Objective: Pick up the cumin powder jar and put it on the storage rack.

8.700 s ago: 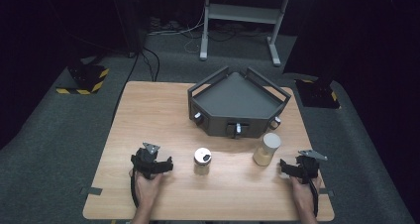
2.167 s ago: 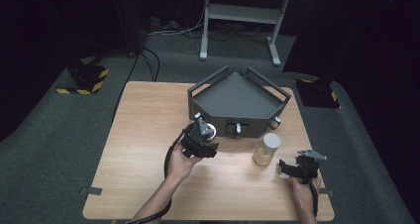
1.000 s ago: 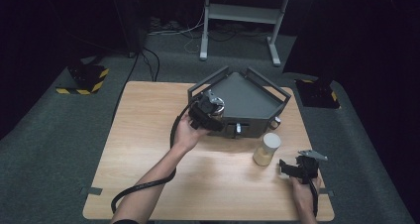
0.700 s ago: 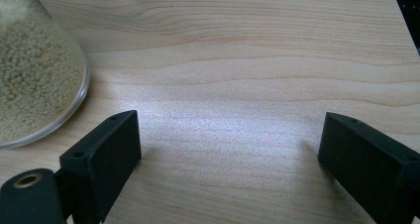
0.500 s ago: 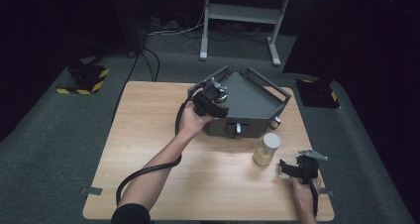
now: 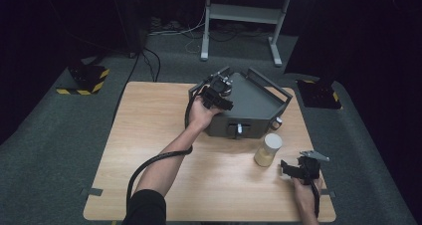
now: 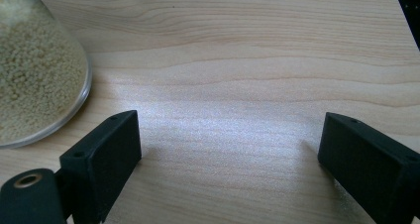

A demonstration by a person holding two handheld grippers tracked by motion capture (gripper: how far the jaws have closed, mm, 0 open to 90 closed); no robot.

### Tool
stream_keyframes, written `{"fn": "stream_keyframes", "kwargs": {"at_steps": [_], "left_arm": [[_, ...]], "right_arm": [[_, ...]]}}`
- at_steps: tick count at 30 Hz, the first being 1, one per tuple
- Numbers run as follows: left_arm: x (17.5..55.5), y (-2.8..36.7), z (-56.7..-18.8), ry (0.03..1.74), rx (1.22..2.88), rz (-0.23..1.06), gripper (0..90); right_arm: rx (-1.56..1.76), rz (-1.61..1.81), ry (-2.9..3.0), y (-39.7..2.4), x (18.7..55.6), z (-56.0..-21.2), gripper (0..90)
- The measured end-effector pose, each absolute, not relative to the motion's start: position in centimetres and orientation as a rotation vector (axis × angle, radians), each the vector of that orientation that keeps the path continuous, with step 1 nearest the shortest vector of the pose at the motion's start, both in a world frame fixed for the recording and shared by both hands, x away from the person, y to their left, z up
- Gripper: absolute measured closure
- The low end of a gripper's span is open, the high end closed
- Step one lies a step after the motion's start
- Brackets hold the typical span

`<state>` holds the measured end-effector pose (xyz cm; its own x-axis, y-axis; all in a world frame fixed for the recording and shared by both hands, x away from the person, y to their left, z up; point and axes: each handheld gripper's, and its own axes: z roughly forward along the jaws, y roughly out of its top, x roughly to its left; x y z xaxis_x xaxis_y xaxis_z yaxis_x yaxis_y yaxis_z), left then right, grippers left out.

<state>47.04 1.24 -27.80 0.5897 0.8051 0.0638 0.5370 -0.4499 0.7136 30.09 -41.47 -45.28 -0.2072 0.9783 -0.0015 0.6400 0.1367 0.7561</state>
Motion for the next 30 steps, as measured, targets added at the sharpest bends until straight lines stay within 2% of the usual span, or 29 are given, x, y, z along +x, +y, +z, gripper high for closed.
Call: {"fn": "stream_keyframes", "kwargs": {"at_steps": [10, 30], "left_arm": [[48.7, 0.2, -28.7, 1.112, 2.156, 0.507, 30.9], [49.1, 0.1, -29.6, 1.113, 2.176, 0.497, 30.9]], "right_arm": [[1.544, 0.872, 1.916, -41.5, 30.1, -45.3, 8.9], [1.540, 0.867, 1.918, -41.4, 30.1, -45.3, 9.0]]}}
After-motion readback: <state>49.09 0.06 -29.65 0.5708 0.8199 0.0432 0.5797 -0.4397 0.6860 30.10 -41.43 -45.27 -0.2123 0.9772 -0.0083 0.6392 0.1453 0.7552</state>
